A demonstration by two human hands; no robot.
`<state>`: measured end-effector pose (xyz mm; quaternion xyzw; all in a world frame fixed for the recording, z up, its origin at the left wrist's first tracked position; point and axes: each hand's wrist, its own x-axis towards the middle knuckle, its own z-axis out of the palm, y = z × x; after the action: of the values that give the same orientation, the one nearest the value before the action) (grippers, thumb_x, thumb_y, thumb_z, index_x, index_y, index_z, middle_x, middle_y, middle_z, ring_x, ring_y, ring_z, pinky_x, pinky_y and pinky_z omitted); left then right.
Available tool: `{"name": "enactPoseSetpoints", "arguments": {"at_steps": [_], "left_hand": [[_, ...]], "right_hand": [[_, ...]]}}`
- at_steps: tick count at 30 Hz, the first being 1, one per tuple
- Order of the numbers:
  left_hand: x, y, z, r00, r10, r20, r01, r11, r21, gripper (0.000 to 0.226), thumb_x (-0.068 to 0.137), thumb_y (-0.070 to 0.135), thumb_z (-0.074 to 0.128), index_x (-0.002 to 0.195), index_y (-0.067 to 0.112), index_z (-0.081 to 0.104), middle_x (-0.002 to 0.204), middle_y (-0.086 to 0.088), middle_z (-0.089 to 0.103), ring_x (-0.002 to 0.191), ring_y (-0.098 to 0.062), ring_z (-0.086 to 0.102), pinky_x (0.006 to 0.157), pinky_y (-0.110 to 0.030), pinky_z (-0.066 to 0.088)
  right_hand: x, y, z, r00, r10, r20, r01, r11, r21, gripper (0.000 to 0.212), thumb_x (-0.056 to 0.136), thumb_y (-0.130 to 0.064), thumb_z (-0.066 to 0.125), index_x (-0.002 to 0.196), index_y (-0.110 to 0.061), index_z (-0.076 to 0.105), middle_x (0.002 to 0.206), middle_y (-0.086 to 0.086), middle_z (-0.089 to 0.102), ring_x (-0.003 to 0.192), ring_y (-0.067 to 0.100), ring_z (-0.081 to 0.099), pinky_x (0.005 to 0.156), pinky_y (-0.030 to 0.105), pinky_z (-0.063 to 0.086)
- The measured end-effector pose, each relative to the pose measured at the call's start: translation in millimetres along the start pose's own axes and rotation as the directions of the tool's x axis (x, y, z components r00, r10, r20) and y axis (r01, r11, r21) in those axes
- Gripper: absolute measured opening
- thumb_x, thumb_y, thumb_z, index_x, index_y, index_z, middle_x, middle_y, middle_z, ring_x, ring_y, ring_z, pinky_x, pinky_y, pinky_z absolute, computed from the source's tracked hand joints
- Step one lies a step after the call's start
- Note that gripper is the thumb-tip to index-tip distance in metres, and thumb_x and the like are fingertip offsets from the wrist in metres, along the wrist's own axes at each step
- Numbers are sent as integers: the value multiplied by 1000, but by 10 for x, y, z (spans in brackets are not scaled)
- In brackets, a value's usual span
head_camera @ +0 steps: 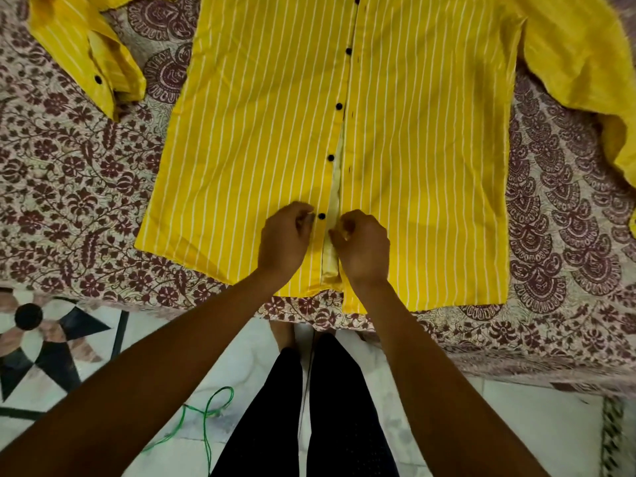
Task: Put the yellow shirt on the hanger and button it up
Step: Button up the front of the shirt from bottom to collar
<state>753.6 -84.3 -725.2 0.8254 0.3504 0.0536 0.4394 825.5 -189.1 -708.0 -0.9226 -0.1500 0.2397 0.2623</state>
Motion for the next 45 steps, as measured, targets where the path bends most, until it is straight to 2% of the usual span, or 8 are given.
{"name": "enactPoseSetpoints", "arguments": {"at_steps": [7, 11, 18, 22, 27, 37, 42, 45], "left_hand": [[243, 167, 80, 989, -87, 120, 68, 985, 156, 12, 82, 19, 69, 87, 9, 63, 87, -10, 69, 87, -27, 64, 73, -36, 49], [261, 160, 79, 990, -74, 121, 54, 986, 156, 10, 82, 15, 68, 84, 7, 63, 88, -12, 68, 87, -29, 63, 74, -38, 50], [303, 219, -17, 961, -103, 256, 110, 994, -11, 11, 86, 8, 61, 94, 3, 68, 91, -17, 70, 87, -28, 65, 71, -23, 43], [335, 236, -53, 932, -94, 349, 120, 992, -51, 17, 88, 6, 58, 100, 3, 70, 92, -20, 69, 89, -31, 65, 73, -28, 48], [321, 233, -38, 931, -108, 349, 124, 992, -24, 20, 90, 7, 56, 106, 4, 68, 99, -20, 69, 92, -30, 64, 76, -28, 46], [352, 200, -63, 904, -105, 415, 176, 975, -136, 20, 89, 8, 59, 107, 7, 65, 73, -8, 61, 76, -25, 64, 66, -27, 50], [367, 197, -65, 906, -101, 412, 176, 973, -147, 12, 86, 7, 62, 97, 8, 66, 61, 5, 57, 63, -15, 60, 61, -23, 49], [372, 191, -54, 909, -127, 397, 217, 957, -192, 13, 84, 5, 64, 79, 16, 60, 61, 1, 58, 61, -15, 60, 62, -25, 49]], "right_hand": [[143, 58, -32, 964, 261, -61, -256, 964, 74, 17, 81, -17, 65, 97, -13, 71, 99, 11, 72, 97, 29, 65, 75, 30, 46], [57, 52, -57, 989, 145, 33, -145, 989, -4, 31, 70, -35, 78, 87, -12, 65, 88, 7, 68, 83, 26, 62, 65, 29, 40], [94, 44, -110, 985, 173, -11, -173, 985, 14, 21, 81, -15, 62, 100, -12, 70, 101, 9, 71, 98, 29, 64, 76, 31, 47], [53, 24, -41, 996, 64, 69, -60, 996, -64, 24, 76, -27, 70, 91, -10, 62, 92, 10, 65, 86, 29, 60, 63, 30, 36], [67, 22, -19, 991, 97, 93, -95, 995, -22, 28, 69, -8, 71, 93, -7, 58, 88, 13, 66, 84, 32, 61, 62, 32, 39], [-153, 133, -80, 952, 88, 294, -54, 991, -122, 52, 60, -11, 80, 102, -10, 50, 87, 8, 54, 74, 26, 53, 47, 26, 25], [-149, 191, -187, 976, 201, 79, -210, 969, 133, 27, 77, -2, 54, 99, -15, 64, 70, -3, 60, 60, 17, 51, 50, 24, 28], [-139, 227, -283, 917, 396, 37, -363, 795, 486, 34, 80, 4, 46, 75, -22, 66, 48, -11, 53, 36, 5, 36, 51, 25, 24]]}}
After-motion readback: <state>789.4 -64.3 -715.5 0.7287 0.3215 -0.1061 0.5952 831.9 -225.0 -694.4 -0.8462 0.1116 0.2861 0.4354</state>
